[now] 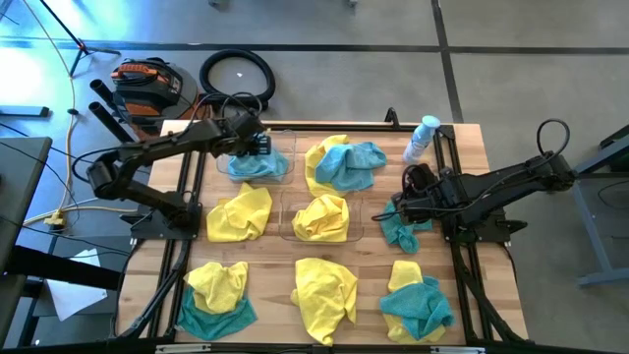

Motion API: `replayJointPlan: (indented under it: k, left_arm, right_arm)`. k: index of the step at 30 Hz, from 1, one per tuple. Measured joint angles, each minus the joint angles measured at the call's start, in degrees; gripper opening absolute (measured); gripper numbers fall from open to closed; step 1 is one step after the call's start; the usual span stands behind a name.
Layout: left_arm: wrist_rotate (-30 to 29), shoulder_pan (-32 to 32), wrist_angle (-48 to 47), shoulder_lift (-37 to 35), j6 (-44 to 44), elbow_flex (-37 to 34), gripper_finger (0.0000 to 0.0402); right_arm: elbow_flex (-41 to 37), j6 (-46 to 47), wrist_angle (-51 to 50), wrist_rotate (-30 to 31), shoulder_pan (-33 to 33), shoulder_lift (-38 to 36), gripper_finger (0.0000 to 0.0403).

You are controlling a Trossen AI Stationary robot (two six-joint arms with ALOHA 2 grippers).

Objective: Sort microfiber towel by color & place in baskets
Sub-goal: Put the blue towel into the top transparent bin

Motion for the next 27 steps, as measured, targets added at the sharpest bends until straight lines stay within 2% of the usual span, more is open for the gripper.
replayJointPlan:
  k: [5,10,22,27]
  left_arm:
    - [-0.79,-2.33,-0.38,0.23,-3.21,-0.51,0.0121]
    - [-2.94,-3.60,0.19,3.38,-6.65,-2.60,0.0121]
    - [0.49,-2.51,7.57,16.82,-6.50,-5.23,0.0121]
    - [1.89,-2.27,7.94,18.82,-6.52,-5.04,0.0121]
  right_arm:
    - [0.00,-1.07,0.00,-0.05,0.00,-0.02,0.0122]
    - [0.00,-1.07,0.00,-0.07,0.00,-0.02,0.0122]
    - [0.00,-1.07,0.00,-0.07,0.00,-0.02,0.0122]
    - [0.00,-1.07,0.00,-0.07,0.00,-0.02,0.0122]
